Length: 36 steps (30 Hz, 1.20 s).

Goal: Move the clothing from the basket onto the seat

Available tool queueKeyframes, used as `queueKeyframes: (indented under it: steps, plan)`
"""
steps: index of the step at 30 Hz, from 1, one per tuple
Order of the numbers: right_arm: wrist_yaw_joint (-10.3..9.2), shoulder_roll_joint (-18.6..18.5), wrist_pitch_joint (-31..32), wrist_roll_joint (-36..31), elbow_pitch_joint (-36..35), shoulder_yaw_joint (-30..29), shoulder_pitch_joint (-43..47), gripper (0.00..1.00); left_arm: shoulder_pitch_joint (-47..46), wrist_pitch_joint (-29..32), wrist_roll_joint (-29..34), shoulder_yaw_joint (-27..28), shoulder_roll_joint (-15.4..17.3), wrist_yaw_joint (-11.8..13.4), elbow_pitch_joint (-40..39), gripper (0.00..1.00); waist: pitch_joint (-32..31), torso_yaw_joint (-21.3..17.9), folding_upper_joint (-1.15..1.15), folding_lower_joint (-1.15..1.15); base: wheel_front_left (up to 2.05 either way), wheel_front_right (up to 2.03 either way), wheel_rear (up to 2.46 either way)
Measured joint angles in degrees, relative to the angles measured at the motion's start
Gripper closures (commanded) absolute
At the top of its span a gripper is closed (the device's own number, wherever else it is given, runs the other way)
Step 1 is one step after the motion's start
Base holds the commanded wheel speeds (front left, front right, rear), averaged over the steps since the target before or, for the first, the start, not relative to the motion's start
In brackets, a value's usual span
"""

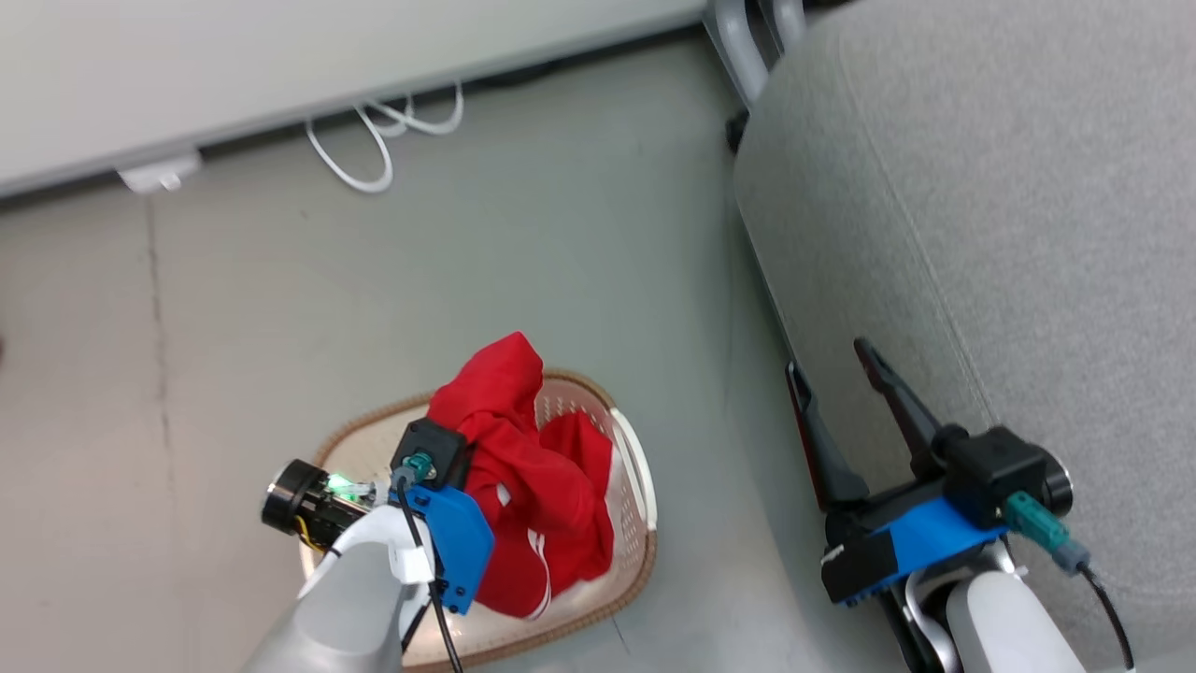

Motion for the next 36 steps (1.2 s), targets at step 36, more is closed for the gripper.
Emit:
queueKeyframes:
  steps: [36]
  plan:
    - [-0.01,0.0,6.7,0.2,-4.0,0.9,12.2,0.0,-6.2,4.4,-31.3,-24.7,-0.2,5.2,-30.5,1.0,-20.3,8.5,0.0,0.01,0.0,0.0,0.0]
